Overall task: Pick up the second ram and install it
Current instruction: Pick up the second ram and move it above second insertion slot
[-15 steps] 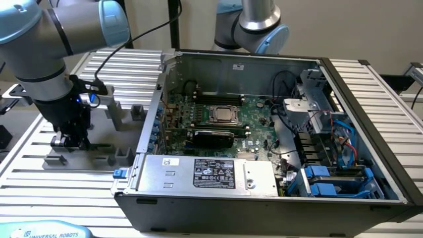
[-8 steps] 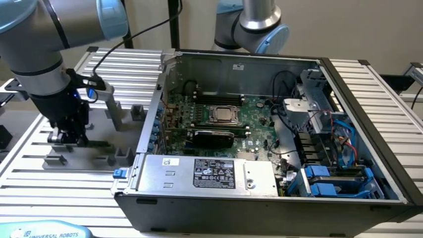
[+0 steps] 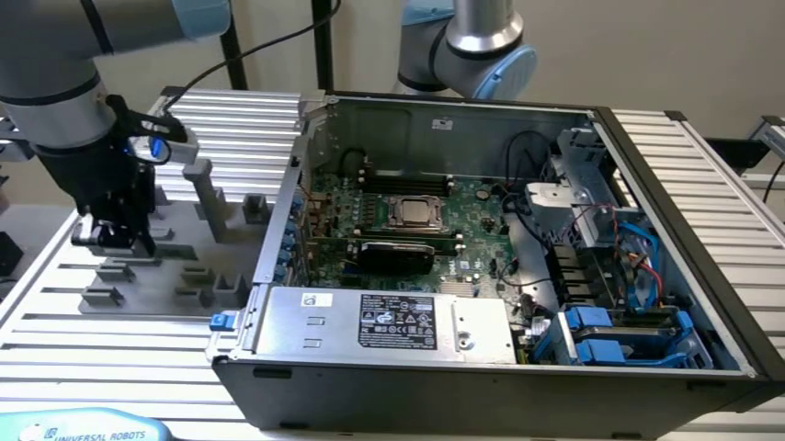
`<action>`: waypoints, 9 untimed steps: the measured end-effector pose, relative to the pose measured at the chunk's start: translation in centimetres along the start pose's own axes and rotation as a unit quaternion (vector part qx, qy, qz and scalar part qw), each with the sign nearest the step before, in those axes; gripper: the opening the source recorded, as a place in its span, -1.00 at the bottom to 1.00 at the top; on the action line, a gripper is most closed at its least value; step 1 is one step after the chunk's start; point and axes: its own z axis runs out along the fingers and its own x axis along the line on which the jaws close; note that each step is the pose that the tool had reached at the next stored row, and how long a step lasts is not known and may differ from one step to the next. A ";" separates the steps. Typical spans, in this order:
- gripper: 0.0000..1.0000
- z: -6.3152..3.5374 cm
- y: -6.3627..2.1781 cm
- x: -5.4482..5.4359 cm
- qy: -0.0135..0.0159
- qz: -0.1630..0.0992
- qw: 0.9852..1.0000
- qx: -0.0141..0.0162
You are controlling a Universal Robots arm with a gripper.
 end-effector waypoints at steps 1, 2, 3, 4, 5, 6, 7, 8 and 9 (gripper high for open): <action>-0.73 -0.45 0.01 0.0 0.000 0.000 1.000 0.000; -0.73 -0.90 0.01 0.0 0.000 0.000 1.000 0.000; -0.73 -1.36 0.01 0.0 0.000 0.000 1.000 0.000; -0.73 -1.82 0.01 0.0 0.000 0.000 1.000 0.000; -0.73 -2.26 0.01 0.0 0.000 0.000 1.000 0.000; -0.73 -2.73 0.00 0.0 0.000 0.000 1.000 0.000; -0.73 -3.19 -0.01 0.1 0.000 0.000 1.000 0.000; -0.73 -3.64 -0.05 0.1 0.000 0.000 1.000 0.000; -0.73 -4.09 -0.11 0.1 0.000 0.000 1.000 0.000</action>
